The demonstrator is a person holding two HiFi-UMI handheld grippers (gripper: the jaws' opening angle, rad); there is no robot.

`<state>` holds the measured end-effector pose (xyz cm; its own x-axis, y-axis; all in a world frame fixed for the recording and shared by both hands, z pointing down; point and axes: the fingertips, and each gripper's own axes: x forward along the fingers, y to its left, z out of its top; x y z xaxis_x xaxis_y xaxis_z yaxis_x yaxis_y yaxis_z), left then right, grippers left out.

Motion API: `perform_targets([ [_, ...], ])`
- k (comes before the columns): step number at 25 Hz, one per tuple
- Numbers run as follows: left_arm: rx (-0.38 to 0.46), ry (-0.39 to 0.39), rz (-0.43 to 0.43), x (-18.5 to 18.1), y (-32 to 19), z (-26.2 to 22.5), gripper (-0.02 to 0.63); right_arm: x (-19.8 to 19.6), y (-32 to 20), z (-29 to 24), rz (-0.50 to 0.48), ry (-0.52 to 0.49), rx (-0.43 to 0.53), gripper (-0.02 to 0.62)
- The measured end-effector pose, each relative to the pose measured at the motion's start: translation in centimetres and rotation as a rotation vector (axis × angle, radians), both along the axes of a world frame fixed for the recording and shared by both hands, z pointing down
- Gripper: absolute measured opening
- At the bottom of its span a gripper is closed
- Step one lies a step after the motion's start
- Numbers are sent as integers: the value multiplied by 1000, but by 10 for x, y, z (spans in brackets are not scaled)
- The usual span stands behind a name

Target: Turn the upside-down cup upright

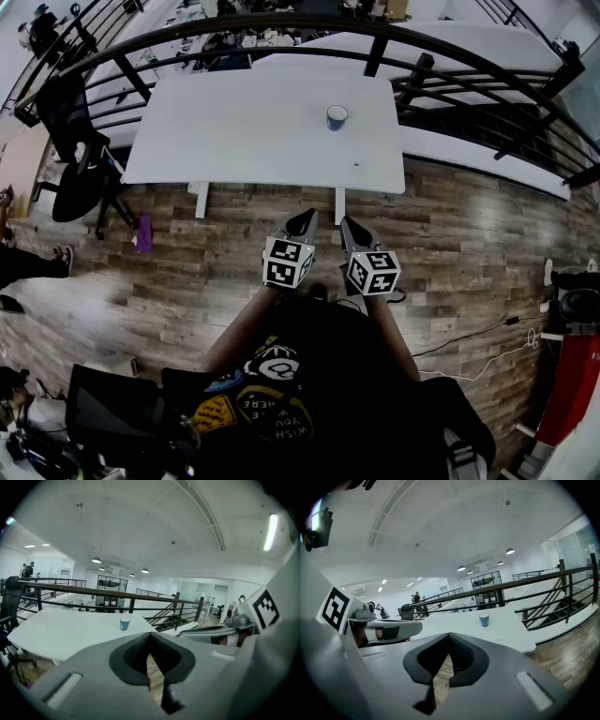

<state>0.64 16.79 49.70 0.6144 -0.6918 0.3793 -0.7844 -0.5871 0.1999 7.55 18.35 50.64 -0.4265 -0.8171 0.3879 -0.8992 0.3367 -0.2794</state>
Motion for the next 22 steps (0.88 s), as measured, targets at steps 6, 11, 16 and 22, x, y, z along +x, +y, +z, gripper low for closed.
perform_targets([
  [6, 3, 0, 1, -3, -4, -1, 5, -3, -4, 0, -2, 12, 3, -3],
  [11, -2, 4, 4, -6, -6, 1, 5, -5, -6, 3, -3, 21, -1, -3],
  [16, -12, 6, 14, -8, -7, 4, 5, -8, -7, 4, 2, 11, -1, -2],
  [22, -29, 10, 22, -19, -10, 10, 5, -25, -11, 0, -24, -101, 21, -2],
])
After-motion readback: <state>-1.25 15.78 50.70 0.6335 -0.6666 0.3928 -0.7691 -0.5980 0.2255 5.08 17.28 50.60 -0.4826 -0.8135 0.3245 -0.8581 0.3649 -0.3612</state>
